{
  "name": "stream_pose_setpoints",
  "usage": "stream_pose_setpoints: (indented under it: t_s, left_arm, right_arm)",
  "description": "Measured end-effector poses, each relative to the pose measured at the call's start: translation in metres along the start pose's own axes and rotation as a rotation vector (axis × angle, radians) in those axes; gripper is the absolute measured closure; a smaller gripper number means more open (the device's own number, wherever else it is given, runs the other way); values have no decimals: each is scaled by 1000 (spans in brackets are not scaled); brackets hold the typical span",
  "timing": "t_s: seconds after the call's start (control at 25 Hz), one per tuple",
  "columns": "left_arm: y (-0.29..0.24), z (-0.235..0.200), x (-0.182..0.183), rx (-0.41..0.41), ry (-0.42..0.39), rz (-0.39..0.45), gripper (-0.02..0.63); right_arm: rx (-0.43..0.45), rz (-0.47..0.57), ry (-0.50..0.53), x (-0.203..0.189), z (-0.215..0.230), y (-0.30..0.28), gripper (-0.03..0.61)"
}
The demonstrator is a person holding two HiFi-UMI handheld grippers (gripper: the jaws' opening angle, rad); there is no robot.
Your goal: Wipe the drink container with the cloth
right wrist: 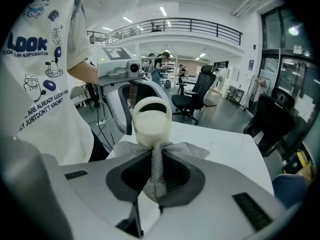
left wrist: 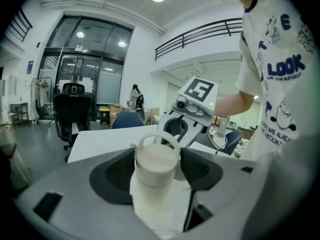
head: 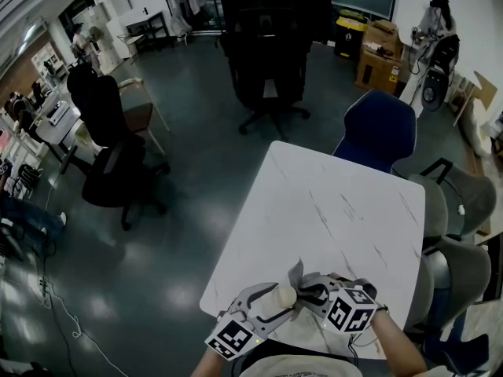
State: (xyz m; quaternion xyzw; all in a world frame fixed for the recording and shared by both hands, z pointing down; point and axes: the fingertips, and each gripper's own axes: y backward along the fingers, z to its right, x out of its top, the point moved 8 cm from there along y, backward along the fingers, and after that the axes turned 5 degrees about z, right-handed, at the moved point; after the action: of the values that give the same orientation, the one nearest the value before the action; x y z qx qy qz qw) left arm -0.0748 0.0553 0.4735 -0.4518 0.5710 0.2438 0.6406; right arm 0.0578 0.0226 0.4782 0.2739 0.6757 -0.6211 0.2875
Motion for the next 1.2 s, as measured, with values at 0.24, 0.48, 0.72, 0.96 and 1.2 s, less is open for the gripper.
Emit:
stream_pose_setpoints:
  t_s: [0.24, 0.48, 0.72, 0.96, 1.2]
  left_arm:
    - [-4, 7, 0, 102, 2, -2, 339]
    - [-4, 6, -1, 74, -20, 13, 341]
    - [-4, 3, -1, -9, -46, -4, 341]
    - [-5, -1, 0, -109, -71, -19, 341]
    - [-4, -6, 4, -210, -92, -33, 341]
  right_arm:
    - [-3, -1, 1, -1, 0, 0, 522]
    - [-1, -14, 13, 0, -1, 1, 522]
    - [13, -27, 24, 2, -4, 3, 522]
    - [11, -27, 38, 5, -5, 7, 522]
    - [13, -19, 48, 12, -2, 13, 522]
